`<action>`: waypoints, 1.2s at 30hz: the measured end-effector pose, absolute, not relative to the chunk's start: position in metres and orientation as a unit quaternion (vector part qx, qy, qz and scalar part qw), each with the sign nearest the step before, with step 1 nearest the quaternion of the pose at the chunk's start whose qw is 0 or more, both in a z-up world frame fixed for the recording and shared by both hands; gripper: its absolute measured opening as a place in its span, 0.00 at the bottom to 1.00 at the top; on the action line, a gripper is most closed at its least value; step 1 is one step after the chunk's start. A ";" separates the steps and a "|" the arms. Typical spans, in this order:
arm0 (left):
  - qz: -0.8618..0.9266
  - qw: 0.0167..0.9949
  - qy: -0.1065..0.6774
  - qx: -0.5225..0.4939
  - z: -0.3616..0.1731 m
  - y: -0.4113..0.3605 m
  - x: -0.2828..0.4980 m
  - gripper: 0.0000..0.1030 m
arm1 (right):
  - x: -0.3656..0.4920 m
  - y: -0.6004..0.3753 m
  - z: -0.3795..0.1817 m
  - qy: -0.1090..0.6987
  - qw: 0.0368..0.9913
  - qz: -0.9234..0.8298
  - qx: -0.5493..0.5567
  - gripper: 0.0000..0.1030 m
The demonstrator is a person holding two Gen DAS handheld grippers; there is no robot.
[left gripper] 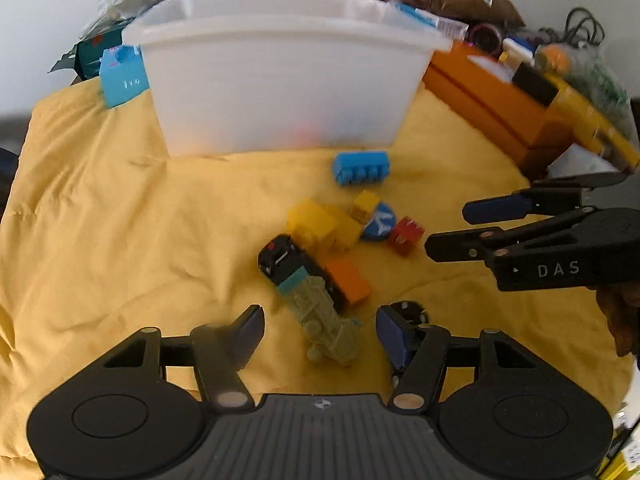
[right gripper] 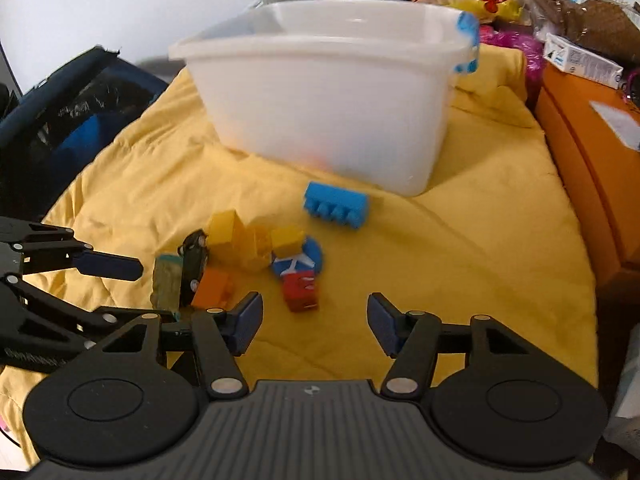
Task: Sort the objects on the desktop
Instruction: 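Grasp the olive toy figure with the left tool while the right tool grasps the red brick, then lift the olive figure and red brick over the white bin and release them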
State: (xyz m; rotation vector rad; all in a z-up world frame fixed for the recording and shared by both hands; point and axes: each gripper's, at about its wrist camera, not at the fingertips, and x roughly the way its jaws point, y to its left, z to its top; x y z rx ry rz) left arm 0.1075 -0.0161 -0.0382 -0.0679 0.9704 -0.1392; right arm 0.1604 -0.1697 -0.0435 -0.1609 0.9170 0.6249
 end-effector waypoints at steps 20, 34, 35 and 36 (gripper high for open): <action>-0.057 0.897 0.435 -0.057 -0.023 0.008 0.095 0.43 | 0.165 -0.177 -0.032 0.436 0.839 0.320 -0.058 0.21; -0.063 0.930 0.360 -0.041 0.098 0.046 0.162 0.43 | 0.222 -0.186 0.094 0.343 0.881 0.327 0.012 0.21; -0.064 0.931 0.358 -0.038 0.105 0.047 0.171 0.43 | 0.229 -0.183 0.099 0.341 0.882 0.326 0.013 0.21; -0.063 0.932 0.355 -0.035 0.114 0.049 0.182 0.43 | 0.236 -0.180 0.104 0.340 0.883 0.324 0.011 0.21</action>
